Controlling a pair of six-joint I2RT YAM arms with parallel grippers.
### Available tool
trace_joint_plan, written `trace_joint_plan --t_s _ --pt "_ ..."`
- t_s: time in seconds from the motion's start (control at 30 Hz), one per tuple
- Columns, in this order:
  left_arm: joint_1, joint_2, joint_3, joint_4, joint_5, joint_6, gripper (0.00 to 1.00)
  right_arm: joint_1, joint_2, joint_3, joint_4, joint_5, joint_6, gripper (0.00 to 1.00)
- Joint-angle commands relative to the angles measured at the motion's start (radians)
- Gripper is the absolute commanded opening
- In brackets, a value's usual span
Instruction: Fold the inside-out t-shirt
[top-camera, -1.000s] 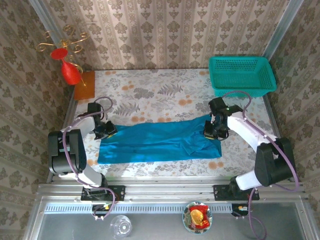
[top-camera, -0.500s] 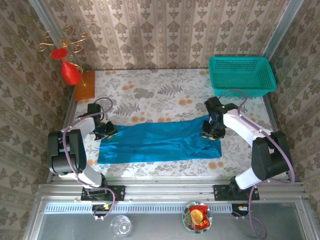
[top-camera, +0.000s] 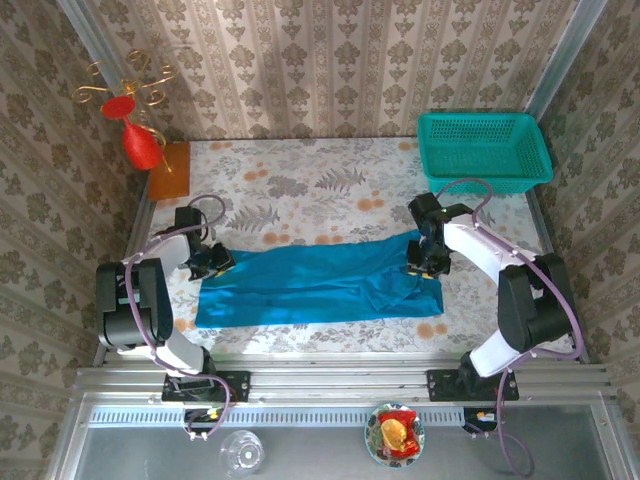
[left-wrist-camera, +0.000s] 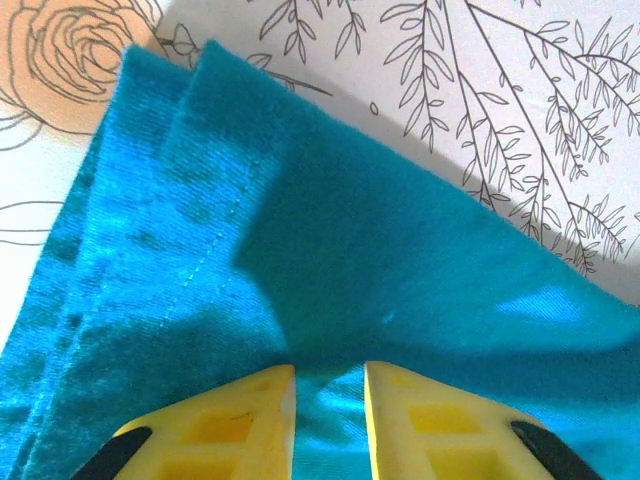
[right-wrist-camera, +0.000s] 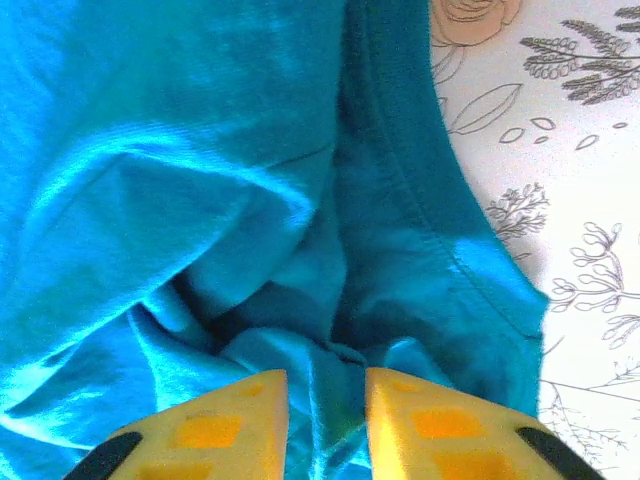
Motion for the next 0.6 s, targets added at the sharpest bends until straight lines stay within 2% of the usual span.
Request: trace_joint_plan --t_s 0.0,0.07,0.1,0.3,0.57 --pt "0.012 -0.007 -0.002 -0.016 0.007 -0.009 0.26 0.001 -0.004 0.023 -0.021 -0.026 -0.002 0.14" --pt "0.012 -0.007 -0.002 -0.014 0.009 -0.01 0.26 0.01 -0.015 0.053 -0.06 0.001 -0.003 0.02" --pt "0.012 -0.007 -0.001 -0.016 0.01 -0.01 0.26 0.017 -0.023 0.069 -0.087 0.019 -0.001 0.0" --pt "0.02 -0.027 -0.006 -0.014 0.0 -0.012 0.26 0.063 -0.135 0.097 -0.215 0.071 0.058 0.0" --pt "0.041 -0.034 -0.022 0.0 -0.005 -0.026 0.26 0.077 -0.294 -0.052 -0.278 0.126 0.18 0.0"
